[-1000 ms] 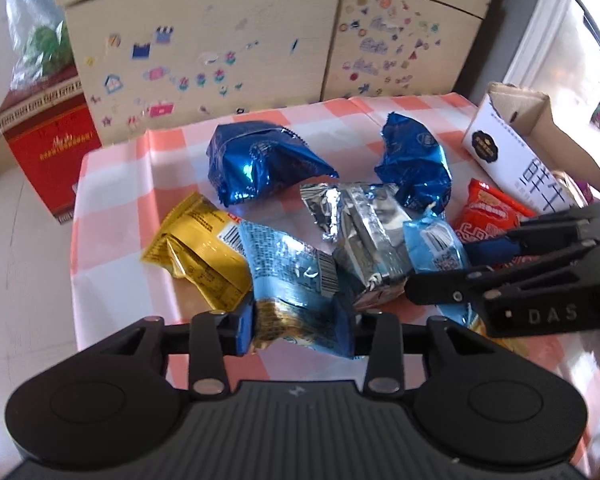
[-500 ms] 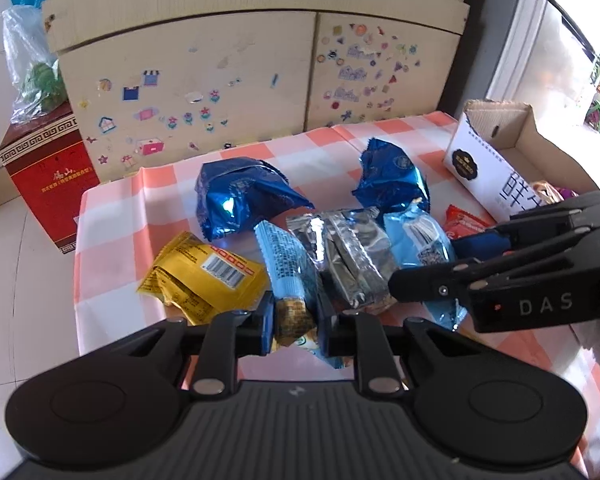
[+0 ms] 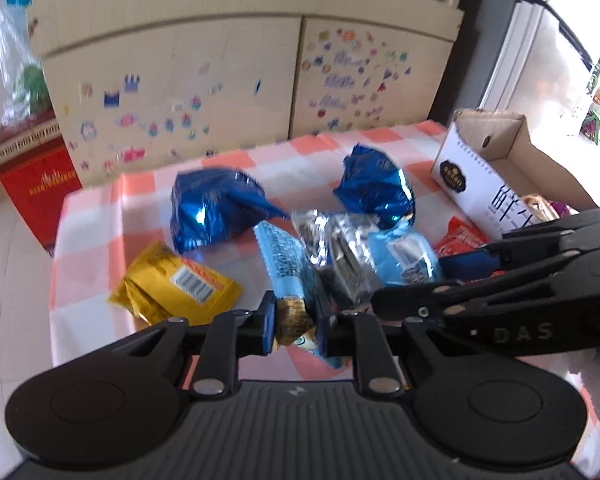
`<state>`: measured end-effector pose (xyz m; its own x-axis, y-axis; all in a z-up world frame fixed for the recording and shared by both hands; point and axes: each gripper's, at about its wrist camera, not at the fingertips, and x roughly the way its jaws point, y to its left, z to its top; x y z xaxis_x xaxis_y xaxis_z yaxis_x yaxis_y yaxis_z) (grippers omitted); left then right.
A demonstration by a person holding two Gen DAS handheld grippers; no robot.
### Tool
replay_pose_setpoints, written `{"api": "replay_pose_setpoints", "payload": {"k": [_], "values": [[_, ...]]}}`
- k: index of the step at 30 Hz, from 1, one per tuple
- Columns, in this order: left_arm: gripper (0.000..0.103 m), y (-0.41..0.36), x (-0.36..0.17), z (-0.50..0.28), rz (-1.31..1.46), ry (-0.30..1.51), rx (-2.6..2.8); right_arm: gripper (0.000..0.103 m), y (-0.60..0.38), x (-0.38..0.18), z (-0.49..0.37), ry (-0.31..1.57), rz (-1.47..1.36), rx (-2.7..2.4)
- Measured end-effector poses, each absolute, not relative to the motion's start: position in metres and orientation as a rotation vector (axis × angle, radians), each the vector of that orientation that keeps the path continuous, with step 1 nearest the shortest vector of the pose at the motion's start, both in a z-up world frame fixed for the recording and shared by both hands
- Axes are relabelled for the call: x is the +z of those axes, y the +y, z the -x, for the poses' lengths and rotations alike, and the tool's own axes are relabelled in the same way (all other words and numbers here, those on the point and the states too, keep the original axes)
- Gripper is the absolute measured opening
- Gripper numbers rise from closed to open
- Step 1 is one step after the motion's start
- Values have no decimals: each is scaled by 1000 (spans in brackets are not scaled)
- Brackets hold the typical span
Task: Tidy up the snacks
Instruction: 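Lift the light-blue bag with the right gripper while the left gripper lifts its bag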
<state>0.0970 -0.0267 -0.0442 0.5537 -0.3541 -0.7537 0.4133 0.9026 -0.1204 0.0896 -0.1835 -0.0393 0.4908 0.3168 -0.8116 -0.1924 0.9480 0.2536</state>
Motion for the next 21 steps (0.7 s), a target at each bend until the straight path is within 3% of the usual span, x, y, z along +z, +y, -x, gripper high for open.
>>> {"api": "replay_pose_setpoints", "payload": {"k": [21], "values": [[12,-18,-2,-85,-102,744,-409,55,-193,-9,-78,926,-151,296]]}}
